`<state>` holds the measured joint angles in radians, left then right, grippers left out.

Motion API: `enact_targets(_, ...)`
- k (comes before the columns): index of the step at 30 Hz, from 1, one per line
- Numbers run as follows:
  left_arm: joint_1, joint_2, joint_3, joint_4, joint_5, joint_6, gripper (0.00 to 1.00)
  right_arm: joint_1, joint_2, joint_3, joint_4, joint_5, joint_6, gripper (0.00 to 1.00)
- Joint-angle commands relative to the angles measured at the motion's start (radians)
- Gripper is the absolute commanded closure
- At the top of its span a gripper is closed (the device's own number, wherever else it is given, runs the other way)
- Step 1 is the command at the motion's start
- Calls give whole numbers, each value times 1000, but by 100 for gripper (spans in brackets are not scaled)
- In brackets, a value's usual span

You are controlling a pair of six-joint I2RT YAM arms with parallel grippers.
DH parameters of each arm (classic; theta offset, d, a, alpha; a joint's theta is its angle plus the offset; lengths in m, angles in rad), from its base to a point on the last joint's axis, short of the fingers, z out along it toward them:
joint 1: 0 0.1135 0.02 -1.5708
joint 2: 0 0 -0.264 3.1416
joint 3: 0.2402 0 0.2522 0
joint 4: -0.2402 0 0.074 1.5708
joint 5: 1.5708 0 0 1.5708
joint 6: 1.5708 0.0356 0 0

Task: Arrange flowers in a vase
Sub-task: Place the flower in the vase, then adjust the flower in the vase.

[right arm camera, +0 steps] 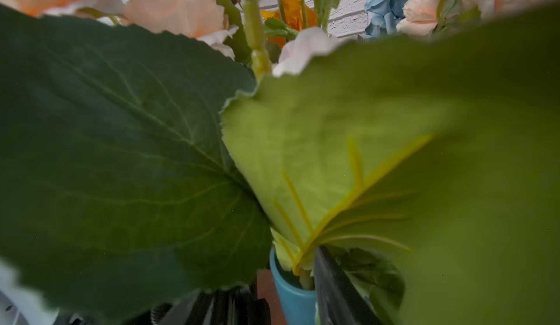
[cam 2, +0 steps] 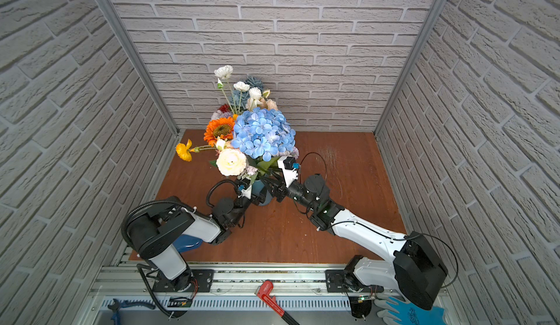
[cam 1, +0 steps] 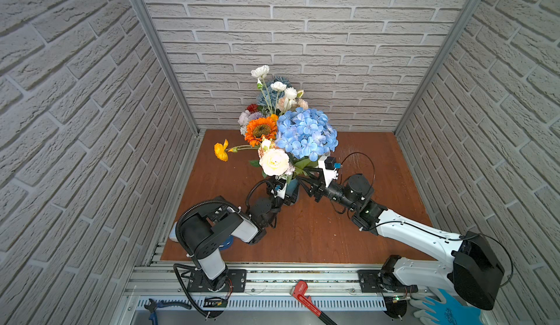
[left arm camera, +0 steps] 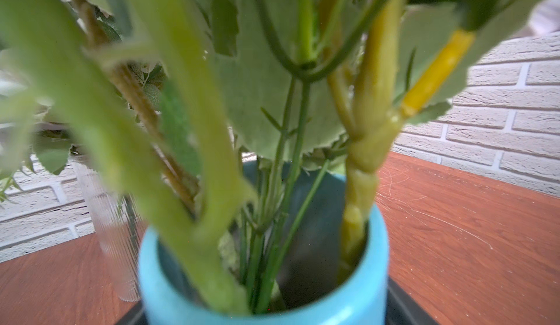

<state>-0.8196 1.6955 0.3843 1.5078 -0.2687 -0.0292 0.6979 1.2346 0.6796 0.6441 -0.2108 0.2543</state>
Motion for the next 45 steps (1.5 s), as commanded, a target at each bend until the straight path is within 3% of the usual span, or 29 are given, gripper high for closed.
enact_targets(1,-13,32,-42,-143,3,22,46,11,27,41,86,66,-1,59)
enact_targets(8,-13,35,-42,-136,3,23,47,39,103,57,104,144,3,70)
enact_targets(14,-13,33,-45,-135,2,25,48,47,123,64,75,162,9,91)
enact_targets(24,-13,32,-47,-131,-3,29,47,89,95,25,-108,188,-76,93)
enact_targets(27,-14,30,-47,-131,-5,29,44,91,66,28,-124,183,-82,84)
enact_targets(30,-13,18,-48,-138,-9,27,34,91,31,33,-169,183,-88,66)
enact_targets(33,-15,-11,-51,-163,-10,22,18,91,-8,30,-234,175,-94,56)
enact_targets(35,-16,-36,-56,-188,-9,16,2,90,-39,24,-281,176,-94,45)
enact_targets(36,-17,-45,-58,-198,-9,13,2,91,-47,19,-294,179,-94,34)
enact_targets(40,-28,-91,-71,-249,-7,-7,2,91,-50,-13,-266,186,-91,17)
enact_targets(45,-47,-149,-105,-298,-31,-30,2,91,33,-10,-186,173,-97,9)
